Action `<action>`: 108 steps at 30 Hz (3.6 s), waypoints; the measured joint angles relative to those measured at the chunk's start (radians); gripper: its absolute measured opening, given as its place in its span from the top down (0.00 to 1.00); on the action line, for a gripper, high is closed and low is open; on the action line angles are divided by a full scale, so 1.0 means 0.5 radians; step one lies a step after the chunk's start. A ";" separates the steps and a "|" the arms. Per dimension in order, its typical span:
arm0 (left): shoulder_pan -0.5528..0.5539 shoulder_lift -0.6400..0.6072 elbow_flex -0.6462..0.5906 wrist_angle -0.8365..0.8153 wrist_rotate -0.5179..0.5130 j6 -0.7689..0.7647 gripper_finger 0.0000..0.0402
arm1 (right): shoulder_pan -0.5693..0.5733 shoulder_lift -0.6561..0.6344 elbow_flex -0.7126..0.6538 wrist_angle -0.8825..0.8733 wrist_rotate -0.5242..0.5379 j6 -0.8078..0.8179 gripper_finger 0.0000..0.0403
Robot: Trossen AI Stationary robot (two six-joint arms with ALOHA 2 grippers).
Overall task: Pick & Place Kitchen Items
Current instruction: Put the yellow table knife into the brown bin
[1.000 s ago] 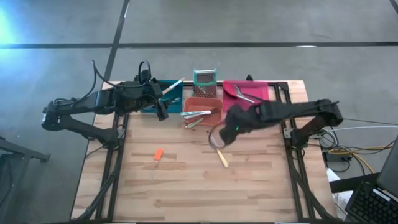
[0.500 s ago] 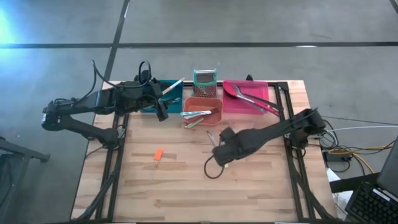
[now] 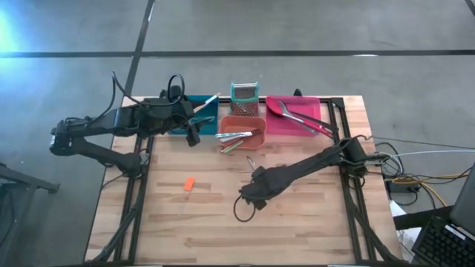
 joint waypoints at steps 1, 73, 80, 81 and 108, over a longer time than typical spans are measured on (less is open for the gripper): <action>0.000 0.000 0.000 0.000 0.000 -0.002 0.35 | -0.001 0.005 0.000 0.047 -0.012 -0.015 0.79; 0.001 0.342 -0.001 0.843 1.013 -0.367 0.35 | 0.178 -1.266 -0.514 1.802 1.268 -0.852 0.85; 0.001 0.461 -0.001 1.281 1.399 -0.629 0.35 | 0.176 -1.265 -0.511 1.823 1.303 -0.905 0.85; 0.003 0.475 -0.001 1.312 1.409 -0.644 0.35 | 0.176 -1.263 -0.511 1.849 1.306 -0.926 0.85; 0.044 0.737 -0.001 1.760 1.619 -1.181 0.35 | 0.168 -1.257 -0.509 2.035 1.309 -1.176 0.85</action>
